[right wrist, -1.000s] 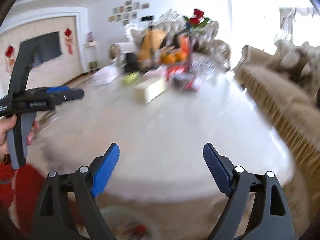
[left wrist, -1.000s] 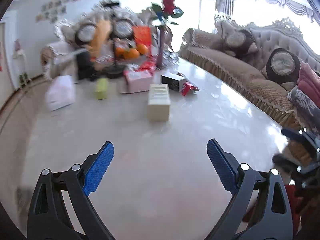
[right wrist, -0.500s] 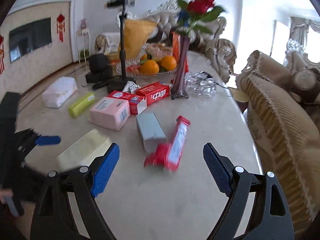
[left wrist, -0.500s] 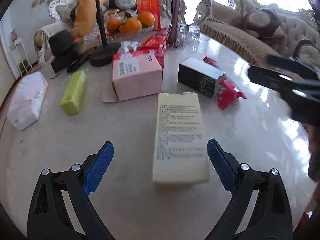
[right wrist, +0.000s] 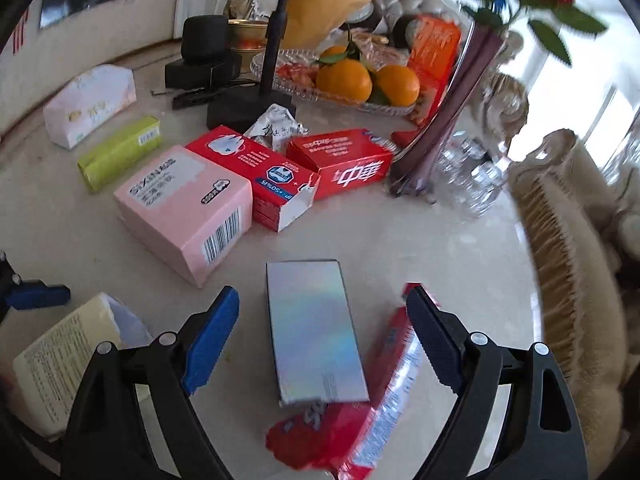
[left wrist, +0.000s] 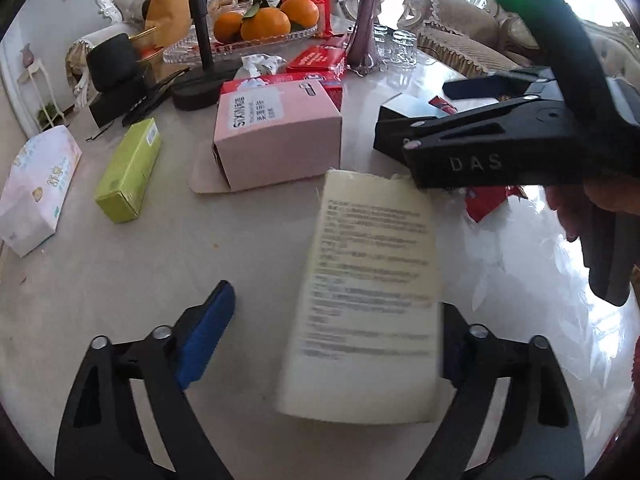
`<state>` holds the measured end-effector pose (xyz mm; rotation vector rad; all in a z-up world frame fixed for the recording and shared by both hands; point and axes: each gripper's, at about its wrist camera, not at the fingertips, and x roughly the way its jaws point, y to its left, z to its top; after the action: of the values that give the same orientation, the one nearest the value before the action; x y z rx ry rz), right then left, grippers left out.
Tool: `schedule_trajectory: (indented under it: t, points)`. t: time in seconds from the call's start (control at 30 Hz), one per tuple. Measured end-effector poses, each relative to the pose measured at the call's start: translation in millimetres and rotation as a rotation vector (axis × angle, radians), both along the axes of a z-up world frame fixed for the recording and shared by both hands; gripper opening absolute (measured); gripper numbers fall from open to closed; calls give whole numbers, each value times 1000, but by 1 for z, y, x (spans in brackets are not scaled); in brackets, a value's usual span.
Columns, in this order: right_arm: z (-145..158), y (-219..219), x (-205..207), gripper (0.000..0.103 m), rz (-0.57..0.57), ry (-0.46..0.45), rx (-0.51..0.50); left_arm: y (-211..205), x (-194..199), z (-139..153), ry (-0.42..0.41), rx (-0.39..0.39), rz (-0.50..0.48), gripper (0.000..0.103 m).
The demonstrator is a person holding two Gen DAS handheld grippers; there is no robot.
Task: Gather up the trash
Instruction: 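Grasp the cream printed box with the left tool while the right tool grasps the holographic box, then carry both boxes down and drop them into the wastebasket, opening both tools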
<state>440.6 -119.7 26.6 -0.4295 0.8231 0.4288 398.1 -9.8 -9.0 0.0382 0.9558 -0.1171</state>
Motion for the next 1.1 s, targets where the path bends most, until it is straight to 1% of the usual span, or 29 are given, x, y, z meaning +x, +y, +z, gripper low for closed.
schedule_trajectory:
  t: [0.03,0.07,0.1,0.13,0.17,0.2,0.23,0.27,0.33,0.4,0.47,0.53,0.7,0.77,0.83,0.9,0.93,1.0,1.03,1.1]
  points:
    - [-2,-2,6,82,-11,32,27,0,1,0,-1,0,-4,79]
    - [-4,-2,10,82,-16,51,44,0,0,0,-9,0,-16,73]
    - [-6,-3,12,81,-15,71,63,0,-1,1,-16,5,-24,70]
    - [-7,-4,14,80,-18,87,75,1,-2,1,-27,19,-19,62]
    - [-10,-4,16,75,-27,111,82,2,-2,1,-35,20,-12,60]
    - [-13,-5,17,53,-33,134,88,4,-1,1,-35,10,-10,58]
    - [-16,-3,19,44,-31,155,89,5,-1,2,-38,1,-6,55]
    - [-19,-2,18,40,-35,174,88,6,-1,2,-39,-4,-7,51]
    - [-18,1,11,40,-40,162,86,9,0,3,-42,-15,0,48]
    - [-10,4,0,39,-69,100,89,13,-1,4,-37,-40,1,48]
    - [4,-1,-7,40,-126,61,139,18,-5,6,-25,-85,-1,48]
    - [22,-7,-15,40,-142,63,208,23,-14,12,-33,-102,7,48]
    - [55,-23,-44,40,-176,1,241,39,-45,37,-81,-106,24,48]
    - [66,-34,-63,40,-208,-21,273,45,-62,46,-95,-75,31,48]
    - [71,-45,-89,40,-205,-37,312,50,-81,54,-109,-53,24,48]
    - [70,-50,-112,40,-188,-31,326,54,-101,61,-121,-52,17,48]
    - [69,-52,-126,40,-179,-29,333,56,-118,65,-131,-52,3,48]
    - [66,-59,-166,40,-150,-18,360,59,-147,69,-143,-45,-15,48]
    - [66,-61,-182,40,-141,-18,369,59,-174,72,-157,-36,-33,48]
    - [67,-70,-236,40,-113,-34,401,59,-210,74,-170,-39,-58,48]
